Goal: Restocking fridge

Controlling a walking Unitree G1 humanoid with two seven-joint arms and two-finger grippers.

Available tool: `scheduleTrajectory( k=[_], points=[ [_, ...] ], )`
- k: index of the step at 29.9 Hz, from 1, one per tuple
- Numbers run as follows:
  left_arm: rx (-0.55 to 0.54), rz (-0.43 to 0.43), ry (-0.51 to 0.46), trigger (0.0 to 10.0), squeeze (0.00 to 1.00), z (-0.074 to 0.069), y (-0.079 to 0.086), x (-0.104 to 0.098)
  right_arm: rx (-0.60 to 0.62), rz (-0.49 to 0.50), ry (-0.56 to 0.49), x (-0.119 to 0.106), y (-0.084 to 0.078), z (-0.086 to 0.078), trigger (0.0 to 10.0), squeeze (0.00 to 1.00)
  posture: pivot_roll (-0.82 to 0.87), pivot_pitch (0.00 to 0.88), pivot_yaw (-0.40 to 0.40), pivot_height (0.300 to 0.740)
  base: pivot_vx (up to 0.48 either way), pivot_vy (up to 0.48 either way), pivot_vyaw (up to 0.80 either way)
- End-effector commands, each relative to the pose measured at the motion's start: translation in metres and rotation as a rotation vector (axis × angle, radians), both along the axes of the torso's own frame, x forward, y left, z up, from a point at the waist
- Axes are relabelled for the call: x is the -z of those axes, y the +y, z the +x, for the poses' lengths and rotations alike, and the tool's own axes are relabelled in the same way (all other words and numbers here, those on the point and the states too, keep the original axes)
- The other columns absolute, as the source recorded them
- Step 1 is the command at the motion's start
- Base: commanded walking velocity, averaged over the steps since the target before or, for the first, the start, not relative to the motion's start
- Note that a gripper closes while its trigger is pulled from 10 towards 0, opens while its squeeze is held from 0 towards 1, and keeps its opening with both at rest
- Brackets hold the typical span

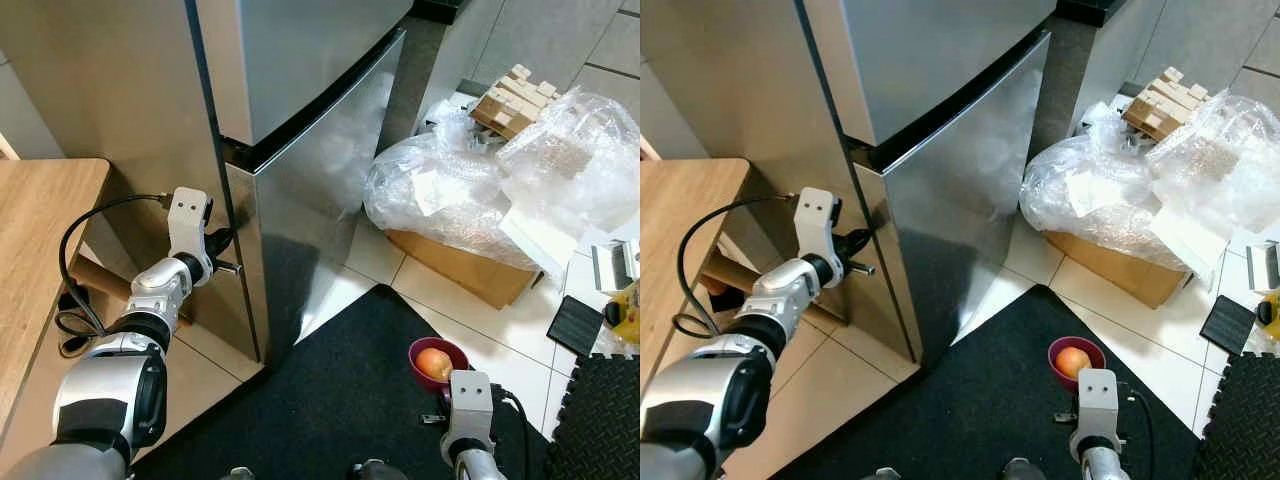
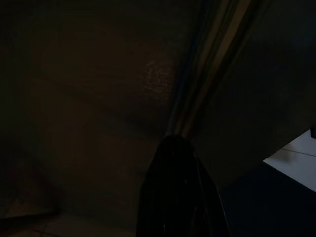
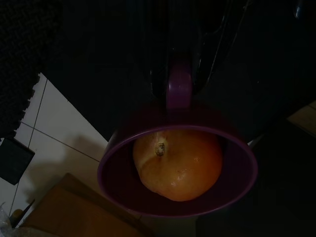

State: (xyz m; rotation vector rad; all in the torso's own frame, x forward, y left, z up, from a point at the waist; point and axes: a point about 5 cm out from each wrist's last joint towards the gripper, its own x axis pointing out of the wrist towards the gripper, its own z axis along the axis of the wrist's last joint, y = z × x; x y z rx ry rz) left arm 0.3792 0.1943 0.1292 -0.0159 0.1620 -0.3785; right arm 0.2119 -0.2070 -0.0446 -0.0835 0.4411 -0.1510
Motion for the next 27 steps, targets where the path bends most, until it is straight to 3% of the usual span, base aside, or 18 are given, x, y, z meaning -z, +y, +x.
scheduleTrajectory(
  k=[1,9,18,23,27],
  points=[
    [0.001,-0.03,-0.048,10.0,0.0,0.002,-0.006,-0.005,0.023,-0.002,-0.017,-0.001,-0.005,-0.002,10.0,0.0,-0.13,0.169,-0.015,0.731,0.0,0.0,0.0],
    [0.107,-0.089,-0.066,10.0,0.0,0.003,-0.033,-0.006,0.019,-0.006,-0.021,-0.002,-0.006,-0.001,10.0,0.0,-0.14,0.171,-0.013,0.731,0.0,0.0,0.0],
    [0.15,-0.065,-0.059,10.0,0.0,0.002,-0.046,-0.002,0.024,-0.007,-0.02,-0.001,-0.007,-0.003,10.0,0.0,-0.14,0.173,-0.01,0.731,0.0,0.0,0.0],
    [0.212,-0.055,-0.068,10.0,0.0,0.003,-0.065,-0.005,0.027,-0.006,-0.021,-0.001,-0.007,-0.004,10.0,0.0,-0.14,0.181,-0.002,0.731,0.0,0.0,0.0],
    [0.229,-0.052,-0.066,10.0,0.0,0.003,-0.07,-0.006,0.031,-0.006,-0.023,-0.001,-0.007,-0.005,10.0,0.0,-0.15,0.182,0.002,0.731,0.0,0.0,0.0]
  ],
)
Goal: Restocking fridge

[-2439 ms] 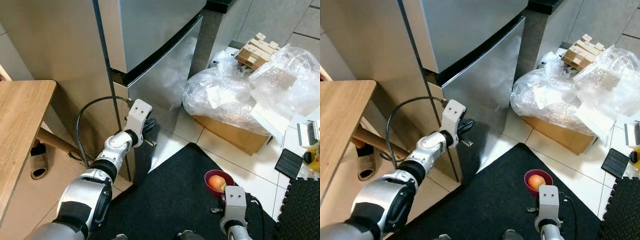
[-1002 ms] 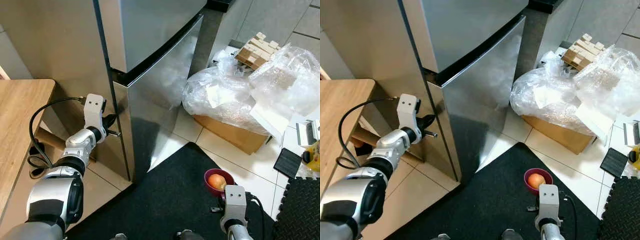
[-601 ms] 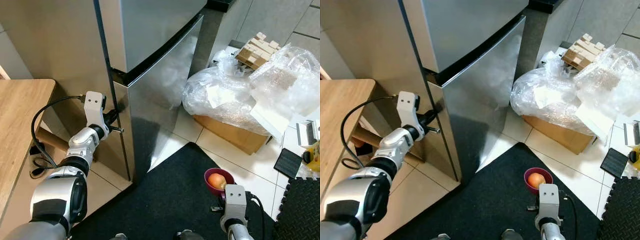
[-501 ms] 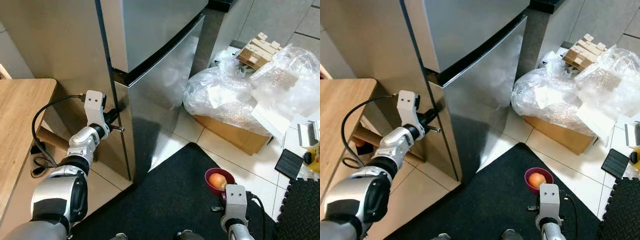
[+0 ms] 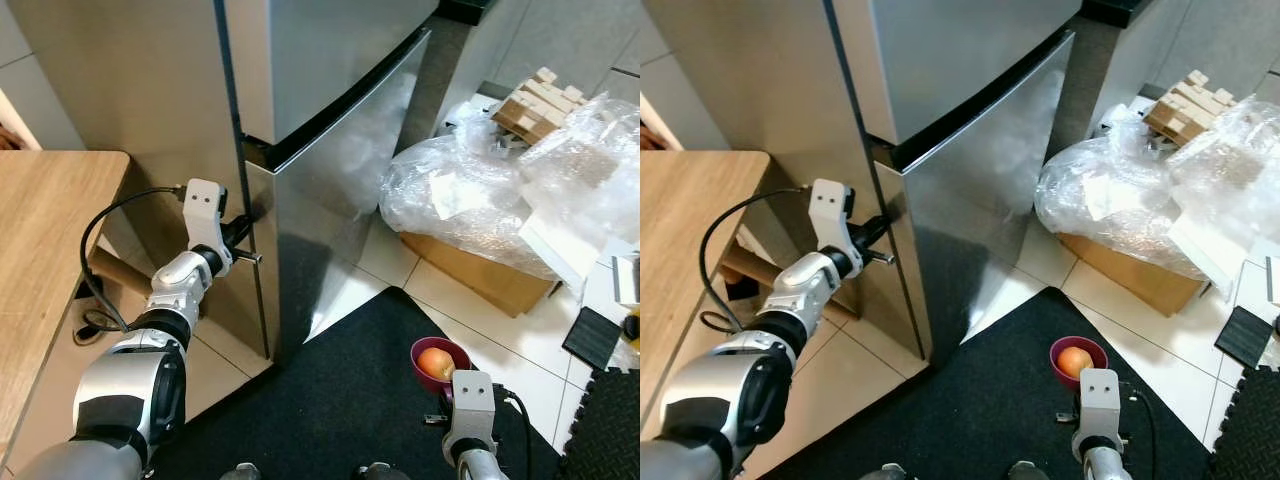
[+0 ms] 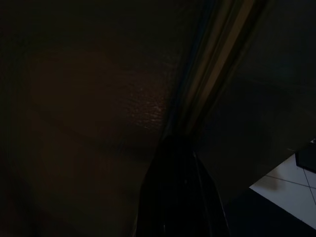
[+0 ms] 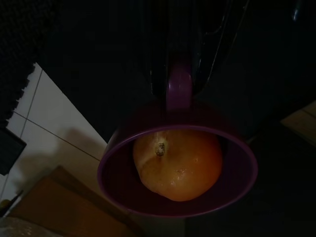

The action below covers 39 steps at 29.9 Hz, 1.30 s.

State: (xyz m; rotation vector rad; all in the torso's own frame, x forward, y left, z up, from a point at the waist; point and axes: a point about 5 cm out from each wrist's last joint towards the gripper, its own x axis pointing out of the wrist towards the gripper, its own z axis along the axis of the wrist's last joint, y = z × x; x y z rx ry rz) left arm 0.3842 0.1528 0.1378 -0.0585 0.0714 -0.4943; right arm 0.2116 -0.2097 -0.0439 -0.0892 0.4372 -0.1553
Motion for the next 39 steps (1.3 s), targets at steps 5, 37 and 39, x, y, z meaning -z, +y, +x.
scheduleTrajectory(
  k=[5,37,39],
  points=[
    [0.149,0.033,0.005,10.0,0.0,-0.001,-0.038,0.0,0.036,-0.001,-0.022,0.0,-0.006,-0.006,10.0,0.0,-0.15,0.187,0.005,0.731,0.0,0.0,0.0],
    [0.321,0.027,-0.025,10.0,0.0,-0.009,-0.097,-0.004,0.062,-0.001,-0.018,0.003,-0.009,-0.014,10.0,0.0,-0.16,0.188,0.022,0.731,0.0,0.0,0.0],
    [0.329,0.026,-0.024,10.0,0.0,-0.01,-0.099,-0.004,0.062,0.0,-0.018,0.003,-0.009,-0.014,10.0,0.0,-0.16,0.187,0.023,0.731,0.0,0.0,0.0]
  ],
)
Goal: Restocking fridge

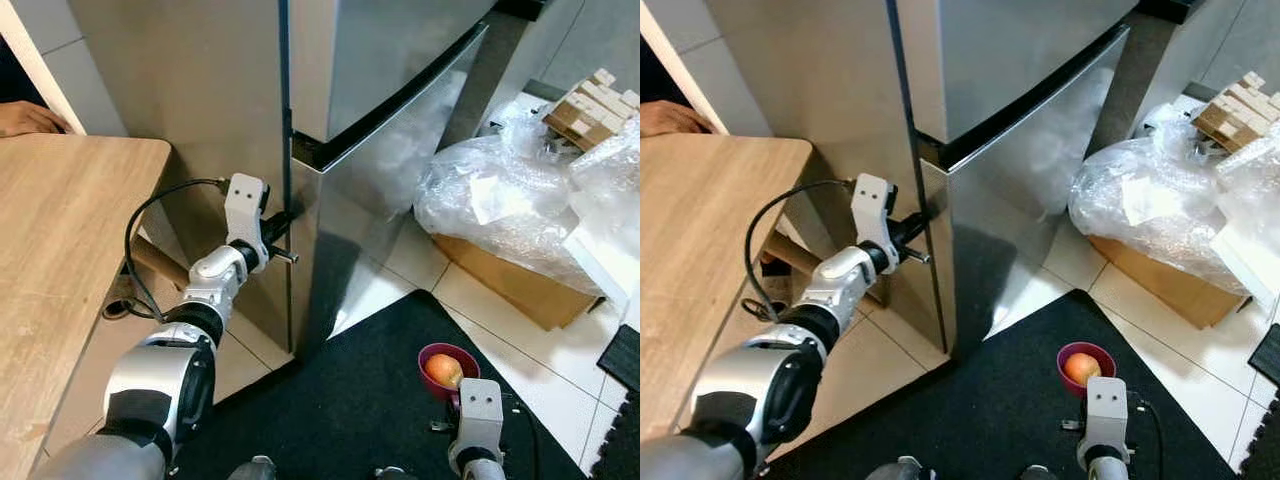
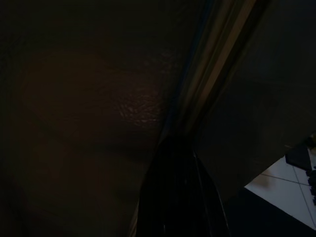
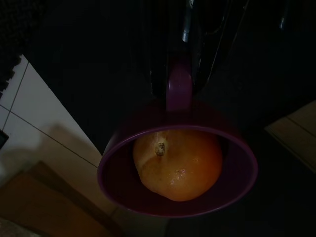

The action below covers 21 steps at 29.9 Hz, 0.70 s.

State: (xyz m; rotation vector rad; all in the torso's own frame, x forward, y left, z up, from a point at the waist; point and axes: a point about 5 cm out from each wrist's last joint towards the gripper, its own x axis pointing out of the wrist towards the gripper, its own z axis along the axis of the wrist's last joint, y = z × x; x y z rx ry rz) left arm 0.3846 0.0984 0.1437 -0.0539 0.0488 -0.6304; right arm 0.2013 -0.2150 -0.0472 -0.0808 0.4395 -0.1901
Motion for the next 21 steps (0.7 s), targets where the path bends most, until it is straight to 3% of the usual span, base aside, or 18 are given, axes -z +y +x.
scheduleTrajectory(
  k=[1,21],
  points=[
    [0.206,0.036,-0.002,10.0,0.0,-0.011,-0.048,0.003,0.026,-0.001,-0.019,0.0,-0.003,-0.004,10.0,0.0,-0.16,0.186,0.023,0.731,0.0,0.0,0.0],
    [0.303,0.035,-0.012,10.0,0.0,-0.02,-0.074,0.002,0.032,0.004,-0.02,0.0,-0.001,-0.004,10.0,0.0,-0.16,0.184,0.03,0.731,0.0,0.0,0.0]
  ],
)
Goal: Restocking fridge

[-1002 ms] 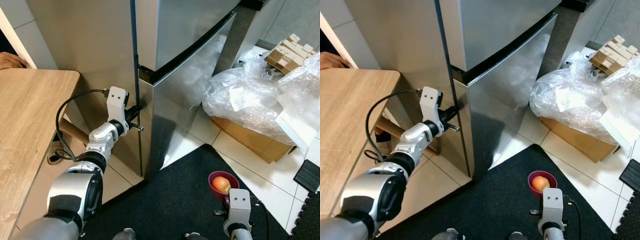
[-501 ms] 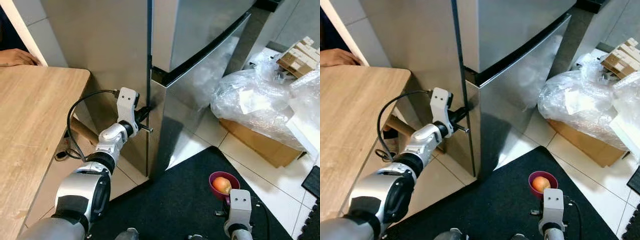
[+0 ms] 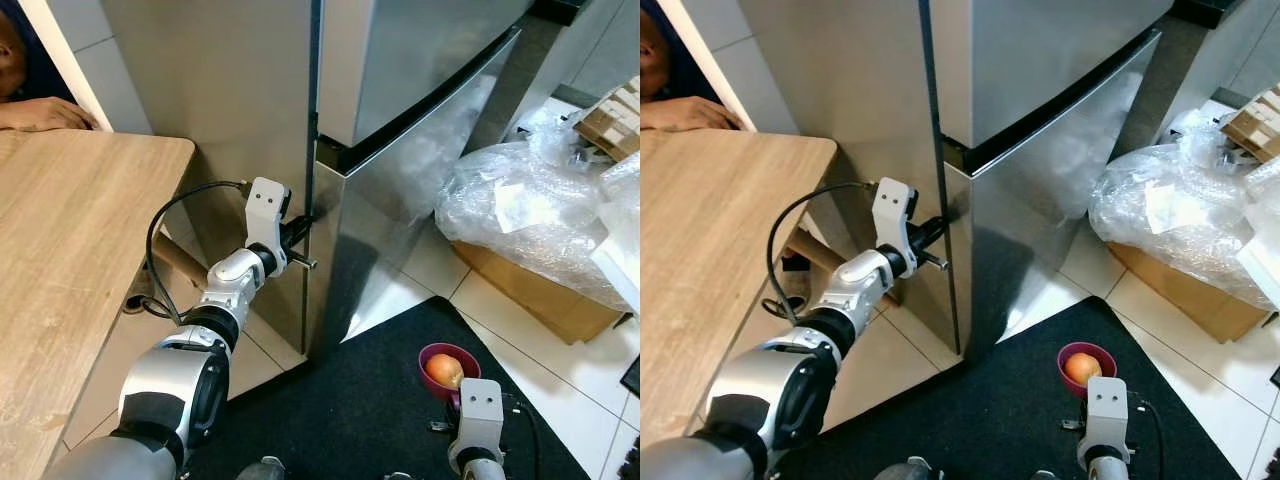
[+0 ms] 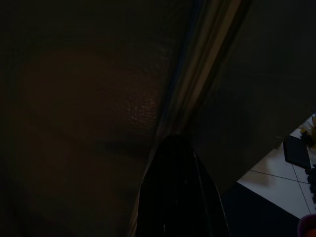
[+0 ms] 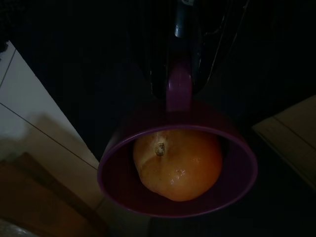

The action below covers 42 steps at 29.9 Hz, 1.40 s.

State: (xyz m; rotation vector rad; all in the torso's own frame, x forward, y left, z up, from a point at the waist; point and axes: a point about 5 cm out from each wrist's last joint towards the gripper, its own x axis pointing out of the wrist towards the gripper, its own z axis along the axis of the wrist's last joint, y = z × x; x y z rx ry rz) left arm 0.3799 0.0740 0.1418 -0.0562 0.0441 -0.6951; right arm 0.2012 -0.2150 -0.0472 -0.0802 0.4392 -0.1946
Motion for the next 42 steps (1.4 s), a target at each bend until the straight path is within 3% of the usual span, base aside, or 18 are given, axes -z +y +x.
scheduleTrajectory(
  k=[1,21,25,28,29,30,31,32,34,39,42],
  points=[
    [0.238,0.041,-0.009,10.0,0.0,-0.015,-0.049,0.0,0.028,0.004,-0.019,0.0,-0.002,-0.004,10.0,0.0,-0.16,0.184,0.03,0.731,0.0,0.0,0.0],
    [0.303,0.024,-0.009,10.0,0.0,-0.022,-0.067,0.001,0.033,0.003,-0.021,0.001,-0.002,-0.006,10.0,0.0,-0.17,0.184,0.035,0.731,0.0,0.0,0.0],
    [0.322,0.07,0.02,10.0,0.0,-0.026,-0.064,0.012,0.032,0.004,-0.018,0.001,-0.001,-0.007,10.0,0.0,-0.16,0.185,0.034,0.731,0.0,0.0,0.0],
    [0.383,0.39,0.117,10.0,0.0,-0.04,-0.049,0.054,0.031,0.005,-0.015,0.002,-0.001,-0.008,10.0,0.0,-0.16,0.185,0.038,0.731,0.0,0.0,0.0],
    [0.383,0.39,0.117,10.0,0.0,-0.04,-0.049,0.054,0.031,0.005,-0.015,0.002,-0.001,-0.008,10.0,0.0,-0.16,0.185,0.038,0.731,0.0,0.0,0.0],
    [0.379,0.496,0.149,10.0,0.0,-0.046,-0.038,0.071,0.032,0.005,-0.014,0.002,-0.001,-0.008,10.0,0.0,-0.16,0.185,0.038,0.731,0.0,0.0,0.0],
    [0.336,0.537,0.175,10.0,0.0,-0.049,-0.026,0.082,0.033,0.005,-0.013,0.002,-0.001,-0.008,10.0,0.0,-0.16,0.185,0.039,0.731,0.0,0.0,0.0],
    [0.251,0.524,0.21,10.0,0.0,-0.053,-0.012,0.094,0.034,0.005,-0.012,0.002,0.0,-0.008,10.0,0.0,-0.16,0.182,0.038,0.731,0.0,0.0,0.0],
    [0.171,0.478,0.237,10.0,0.0,-0.054,-0.001,0.099,0.034,0.005,-0.011,0.002,0.0,-0.008,10.0,0.0,-0.16,0.18,0.037,0.731,0.0,0.0,0.0],
    [0.057,0.433,0.259,10.0,0.0,-0.055,0.014,0.105,0.033,0.006,-0.009,0.002,0.0,-0.008,10.0,0.0,-0.15,0.18,0.035,0.731,0.0,0.0,0.0],
    [-0.135,0.371,0.255,10.0,0.0,-0.052,0.041,0.107,0.024,0.007,-0.006,0.002,0.001,-0.006,10.0,0.0,-0.15,0.178,0.02,0.731,0.0,0.0,0.0]
  ],
)
